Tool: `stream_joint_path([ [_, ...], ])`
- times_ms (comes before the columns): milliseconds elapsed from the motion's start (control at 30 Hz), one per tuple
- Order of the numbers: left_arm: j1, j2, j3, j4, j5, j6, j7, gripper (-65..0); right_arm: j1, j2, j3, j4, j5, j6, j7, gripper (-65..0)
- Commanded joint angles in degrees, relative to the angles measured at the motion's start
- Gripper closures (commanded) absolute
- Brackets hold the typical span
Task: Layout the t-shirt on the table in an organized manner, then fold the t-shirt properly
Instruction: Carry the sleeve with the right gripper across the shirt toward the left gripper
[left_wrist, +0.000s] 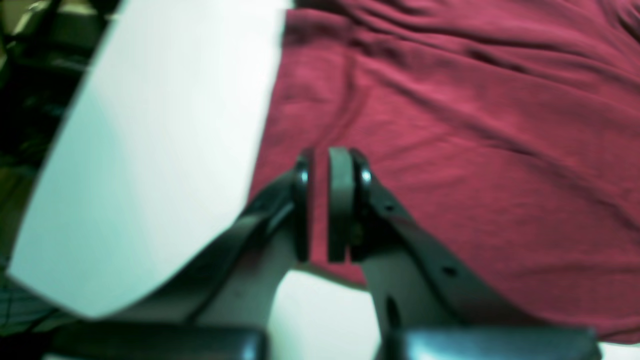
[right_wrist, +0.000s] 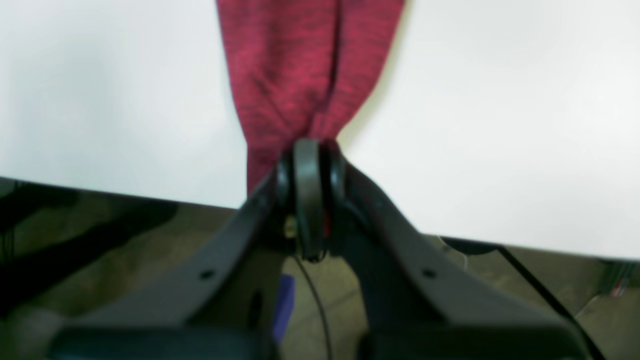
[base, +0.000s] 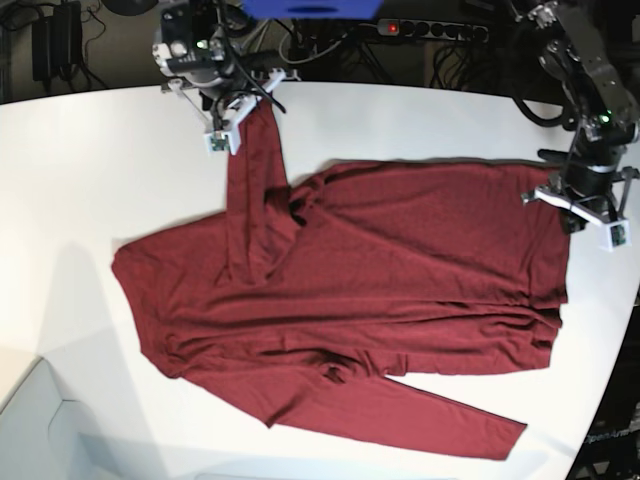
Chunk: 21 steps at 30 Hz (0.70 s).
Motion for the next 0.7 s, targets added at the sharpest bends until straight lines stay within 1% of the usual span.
stream_joint_path([
  [0,0.4,-0.6,-0.6,1.2,-0.4,0.1,-1.2,-5.2,0.9,-0.7,-0.9,0.9,0.5,-0.1,0.7,0.0],
  [67,0.8,-0.6,-1.1,2.1,-0.4,0.1,-1.2,-5.2,2.6,-0.9,-2.5,1.3,0.5,-0.1,0.6,0.0],
  [167,3.4,-0.6,-0.8,3.2,-0.4,0.1,-1.2,-5.2,5.9,-1.1,-7.1,3.6,0.5,-0.1,0.6,0.0],
  [367,7.3,-0.1,-0.3,3.5,-0.5,0.1,-1.2,-5.2,14.5,-5.0,-18.0,4.5,0.5,-0.1,0.6,0.0],
  [467,10.2,-0.2,-0.4,4.9,-0.5,0.1,-1.2,-5.2,18.8,-5.0,-23.5,3.8,0.5,-0.2,0.6,0.0],
  [567,12.8,-0.2,-0.4,6.2,-0.5,0.1,-1.2,-5.2,23.2,-5.0,-27.3,2.5,0.7,-0.3,0.8,0.0],
  [667,14.4,-0.1,0.0,6.3,-0.5,0.1,-1.2,-5.2,26.3,-5.0,-28.9,0.2,4.4,-0.2,1.3,0.0],
])
